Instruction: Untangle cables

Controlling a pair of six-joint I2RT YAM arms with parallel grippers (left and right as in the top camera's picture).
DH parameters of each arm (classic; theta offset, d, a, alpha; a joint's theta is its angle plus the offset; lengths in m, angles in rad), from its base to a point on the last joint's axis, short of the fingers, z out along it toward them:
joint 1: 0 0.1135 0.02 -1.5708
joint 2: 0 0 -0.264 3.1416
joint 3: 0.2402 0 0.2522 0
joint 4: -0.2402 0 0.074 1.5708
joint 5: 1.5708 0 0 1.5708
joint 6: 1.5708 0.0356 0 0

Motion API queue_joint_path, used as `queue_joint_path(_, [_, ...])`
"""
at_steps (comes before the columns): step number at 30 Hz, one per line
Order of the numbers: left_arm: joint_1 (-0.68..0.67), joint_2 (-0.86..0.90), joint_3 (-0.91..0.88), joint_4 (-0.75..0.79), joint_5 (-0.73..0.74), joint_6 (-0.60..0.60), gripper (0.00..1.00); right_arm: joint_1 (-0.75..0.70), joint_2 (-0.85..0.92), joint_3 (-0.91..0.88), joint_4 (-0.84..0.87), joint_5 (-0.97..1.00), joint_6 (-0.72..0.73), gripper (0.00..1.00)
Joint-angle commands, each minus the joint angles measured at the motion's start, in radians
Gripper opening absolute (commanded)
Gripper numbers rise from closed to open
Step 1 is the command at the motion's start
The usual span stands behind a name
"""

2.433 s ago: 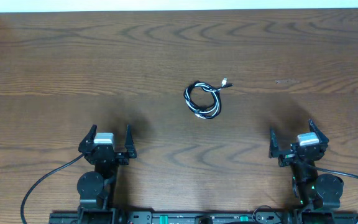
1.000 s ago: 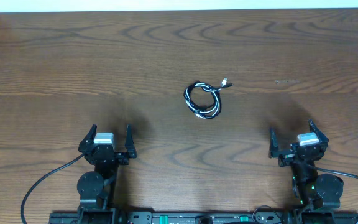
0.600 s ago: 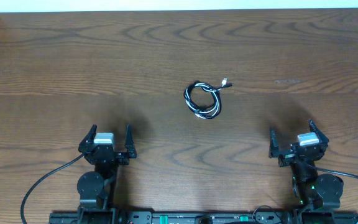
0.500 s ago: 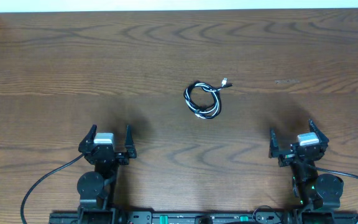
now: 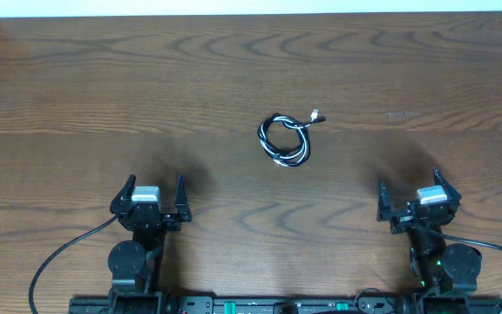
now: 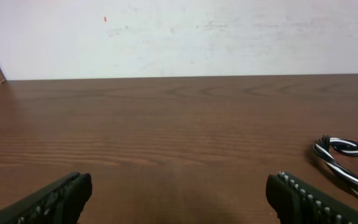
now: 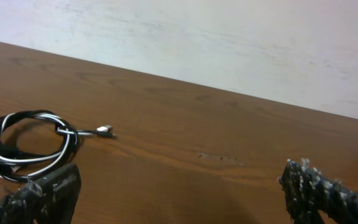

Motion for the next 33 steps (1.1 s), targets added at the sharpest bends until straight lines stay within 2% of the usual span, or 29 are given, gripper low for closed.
queue_joint_path(1, [0.005, 0.002, -0.011, -0.044, 0.010, 0.006, 0.94, 0.006, -0.006, -0.003, -0.001, -0.002, -0.003, 0.99])
queue_joint_path(8, [0.005, 0.002, 0.000, -0.037, 0.015, 0.014, 0.94, 0.006, -0.006, -0.003, -0.001, -0.002, -0.003, 0.99])
queue_joint_path(14, [0.005, 0.108, 0.126, -0.052, 0.149, 0.014, 0.94, 0.006, -0.006, -0.003, 0.000, -0.010, -0.003, 0.99])
queue_joint_path(18, [0.005, 0.322, 0.308, -0.071, 0.261, 0.013, 0.95, 0.006, -0.006, -0.003, 0.016, -0.065, 0.031, 0.99])
queue_joint_path(23, [0.002, 0.590, 0.556, -0.196, 0.339, 0.005, 0.95, 0.006, -0.005, 0.009, 0.088, -0.243, 0.069, 0.99])
queue_joint_path(26, [0.002, 0.746, 0.701, -0.294, 0.339, -0.040, 0.94, 0.006, 0.006, 0.058, 0.038, -0.252, 0.163, 0.99])
queue_joint_path(29, [-0.003, 0.908, 0.843, -0.382, 0.343, -0.054, 0.94, 0.006, 0.042, 0.127, -0.029, -0.299, 0.173, 0.99])
queue_joint_path(33, [-0.040, 1.078, 0.988, -0.420, 0.342, -0.054, 0.94, 0.006, 0.151, 0.247, -0.121, -0.329, 0.173, 0.99])
